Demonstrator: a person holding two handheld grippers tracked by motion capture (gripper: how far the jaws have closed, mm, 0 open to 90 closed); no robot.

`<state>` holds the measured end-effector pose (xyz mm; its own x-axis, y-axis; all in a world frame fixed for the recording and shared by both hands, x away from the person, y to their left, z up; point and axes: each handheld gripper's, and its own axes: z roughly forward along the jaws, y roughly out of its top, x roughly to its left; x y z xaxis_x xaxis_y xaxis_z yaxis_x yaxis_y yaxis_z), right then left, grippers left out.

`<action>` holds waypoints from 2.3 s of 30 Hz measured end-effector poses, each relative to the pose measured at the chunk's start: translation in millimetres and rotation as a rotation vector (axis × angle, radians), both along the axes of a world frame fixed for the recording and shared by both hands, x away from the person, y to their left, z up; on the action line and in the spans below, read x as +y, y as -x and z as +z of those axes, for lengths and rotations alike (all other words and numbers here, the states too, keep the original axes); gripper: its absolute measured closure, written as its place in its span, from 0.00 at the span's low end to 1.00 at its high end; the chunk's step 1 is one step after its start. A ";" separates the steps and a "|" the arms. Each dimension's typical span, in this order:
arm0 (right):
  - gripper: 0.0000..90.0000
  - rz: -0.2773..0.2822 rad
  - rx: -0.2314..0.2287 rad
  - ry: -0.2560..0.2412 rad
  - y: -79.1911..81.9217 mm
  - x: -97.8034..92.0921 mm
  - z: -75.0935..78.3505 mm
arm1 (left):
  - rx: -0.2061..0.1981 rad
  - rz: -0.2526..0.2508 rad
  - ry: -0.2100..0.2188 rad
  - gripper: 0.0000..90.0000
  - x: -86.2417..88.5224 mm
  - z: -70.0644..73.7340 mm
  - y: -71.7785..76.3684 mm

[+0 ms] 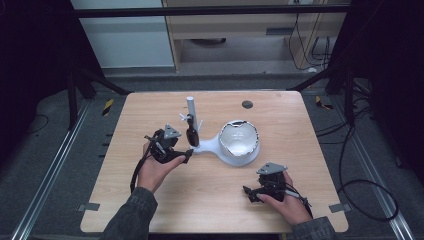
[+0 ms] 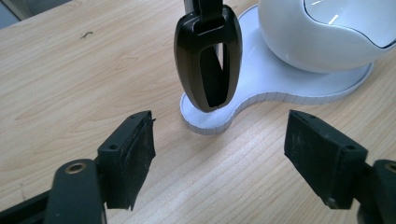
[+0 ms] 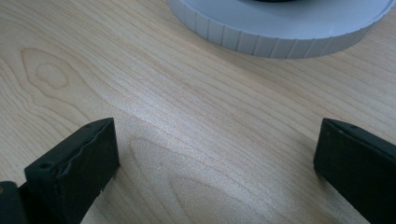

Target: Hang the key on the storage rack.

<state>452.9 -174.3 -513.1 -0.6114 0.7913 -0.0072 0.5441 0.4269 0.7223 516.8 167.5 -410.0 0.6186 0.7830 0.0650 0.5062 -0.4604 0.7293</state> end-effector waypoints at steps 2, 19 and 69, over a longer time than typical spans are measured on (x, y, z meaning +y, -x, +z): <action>0.00 0.000 0.000 0.000 0.0 0.0 0.0 | 0.002 0.000 0.004 0.24 0.4 -1.1 1.8; 0.00 0.000 0.000 0.001 0.0 -0.1 0.0 | 0.023 -0.041 -0.042 0.05 2.5 -18.5 25.4; 0.00 -0.001 0.000 0.000 0.0 0.1 0.0 | 0.068 0.167 -0.062 0.06 120.7 -83.3 53.1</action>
<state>452.9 -174.2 -513.1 -0.6109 0.7916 -0.0070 0.5444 0.4265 0.7223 463.8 288.2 -493.3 0.4851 0.8709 0.0786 0.6261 -0.4087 0.6640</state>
